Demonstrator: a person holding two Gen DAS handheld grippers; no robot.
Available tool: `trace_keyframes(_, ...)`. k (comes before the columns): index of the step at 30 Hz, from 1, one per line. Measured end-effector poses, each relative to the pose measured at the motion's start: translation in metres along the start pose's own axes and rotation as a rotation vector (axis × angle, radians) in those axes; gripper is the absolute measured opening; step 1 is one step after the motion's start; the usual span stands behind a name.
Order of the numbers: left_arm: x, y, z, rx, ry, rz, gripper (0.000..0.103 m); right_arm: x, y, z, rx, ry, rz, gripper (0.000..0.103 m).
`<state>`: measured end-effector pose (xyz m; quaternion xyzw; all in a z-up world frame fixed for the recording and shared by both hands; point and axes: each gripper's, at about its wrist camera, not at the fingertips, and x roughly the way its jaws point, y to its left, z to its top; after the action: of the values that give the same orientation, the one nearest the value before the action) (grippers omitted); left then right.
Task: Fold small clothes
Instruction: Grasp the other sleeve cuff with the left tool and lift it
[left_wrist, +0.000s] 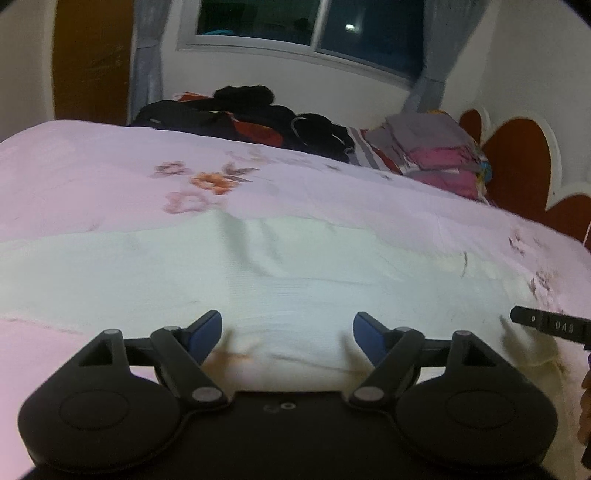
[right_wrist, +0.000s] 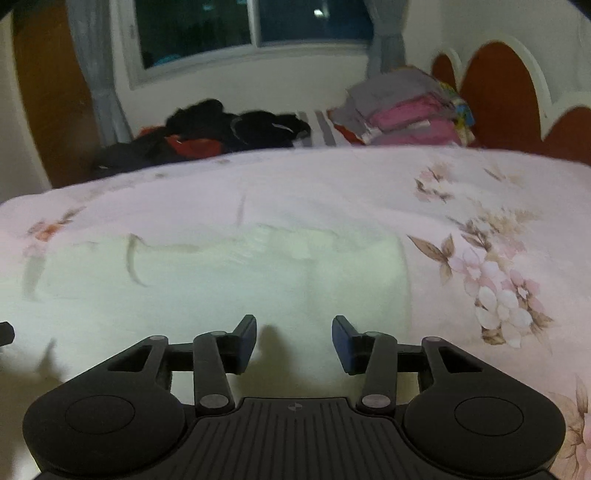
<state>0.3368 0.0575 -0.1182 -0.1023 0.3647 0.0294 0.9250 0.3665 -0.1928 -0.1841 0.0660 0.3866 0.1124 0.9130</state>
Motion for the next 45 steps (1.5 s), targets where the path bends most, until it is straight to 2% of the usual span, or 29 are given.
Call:
trace_keyframes(11,-0.046,0.086,-0.007,-0.148,-0.009,0.130,0.078,-0.011,0.079,-0.011,-0.074,0.022,0.138,0.045)
trace_keyframes(21,-0.071,0.178,-0.012,-0.324,-0.012,0.201,0.076,-0.002,0.168,-0.015,-0.140,0.034,0.237,0.045)
trace_keyframes(26,-0.072,0.224,-0.016,-0.419,-0.008,0.215,0.074,0.001,0.201,-0.011,-0.157,0.017,0.239,0.045)
trace_keyframes(31,-0.062,0.264,-0.017,-0.511,-0.010,0.207,0.068,0.012,0.218,-0.006,-0.161,0.014,0.213,0.045)
trace_keyframes(39,-0.037,0.292,-0.002,-0.553,-0.064,0.182,0.068,0.039,0.227,-0.015,-0.157,0.070,0.160,0.045)
trace_keyframes(40,-0.036,0.296,-0.002,-0.566,-0.080,0.177,0.066,0.044,0.228,-0.017,-0.159,0.080,0.152,0.045)
trace_keyframes(41,-0.035,0.298,-0.002,-0.579,-0.095,0.176,0.059,0.049,0.229,-0.018,-0.163,0.095,0.145,0.045)
trace_keyframes(42,-0.034,0.301,-0.003,-0.594,-0.113,0.180,0.047,0.055,0.230,-0.021,-0.165,0.113,0.139,0.045)
trace_keyframes(43,-0.033,0.303,-0.004,-0.609,-0.126,0.187,0.042,0.057,0.229,-0.022,-0.163,0.114,0.138,0.045)
trace_keyframes(45,-0.032,0.307,-0.006,-0.627,-0.143,0.197,0.021,0.055,0.229,-0.021,-0.159,0.105,0.131,0.045)
